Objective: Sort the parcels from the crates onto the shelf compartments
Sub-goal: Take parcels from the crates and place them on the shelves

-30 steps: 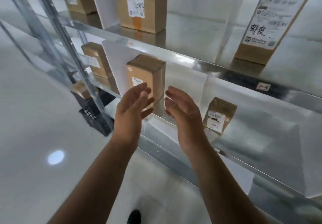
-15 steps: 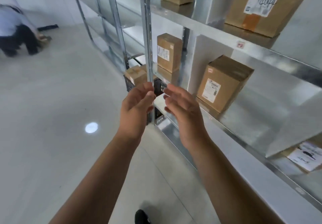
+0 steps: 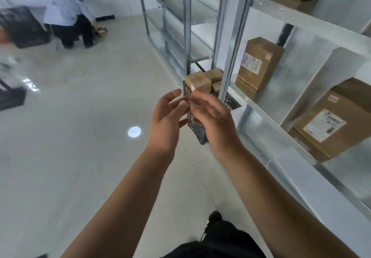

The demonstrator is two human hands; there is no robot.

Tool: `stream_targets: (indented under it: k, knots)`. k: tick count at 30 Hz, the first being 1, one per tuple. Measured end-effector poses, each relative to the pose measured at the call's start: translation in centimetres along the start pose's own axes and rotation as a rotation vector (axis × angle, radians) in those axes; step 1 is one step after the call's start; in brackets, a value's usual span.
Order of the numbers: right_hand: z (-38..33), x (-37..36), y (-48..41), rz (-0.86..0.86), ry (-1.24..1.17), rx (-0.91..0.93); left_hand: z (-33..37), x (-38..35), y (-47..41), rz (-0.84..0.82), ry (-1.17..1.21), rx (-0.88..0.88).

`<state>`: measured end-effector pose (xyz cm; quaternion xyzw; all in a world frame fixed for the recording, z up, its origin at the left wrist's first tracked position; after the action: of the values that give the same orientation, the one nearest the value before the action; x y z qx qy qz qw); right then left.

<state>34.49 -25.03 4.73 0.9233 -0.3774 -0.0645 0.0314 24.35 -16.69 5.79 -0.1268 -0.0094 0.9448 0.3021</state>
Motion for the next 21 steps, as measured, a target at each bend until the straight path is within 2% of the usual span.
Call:
stream_targets:
  k: [7, 12, 21]
  knots:
    - [1.0, -2.4, -8.3, -0.021, -0.021, -0.031, -2.3, 1.3, -7.4, 0.030, -0.077, -0.001]
    - [1.2, -3.3, -17.3, -0.036, 0.019, 0.000, -3.9, 1.1, -15.9, 0.026, -0.132, 0.000]
    - [0.4, -2.3, -33.3, 0.009, 0.055, -0.082, -6.2, -0.7, -31.3, 0.047, -0.185, 0.025]
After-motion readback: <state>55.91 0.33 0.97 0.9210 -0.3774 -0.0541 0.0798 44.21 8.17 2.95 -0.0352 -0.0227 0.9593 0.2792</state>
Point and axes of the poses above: each hand's wrist, its own y-axis away from the middle knuckle, its own x-axis out of the back of the hand, z = x × y, the point moved 3 cm from there along -y, towards the middle knuckle, and after that the axes turned 11 degrees about -x, right-handed, at the moved point
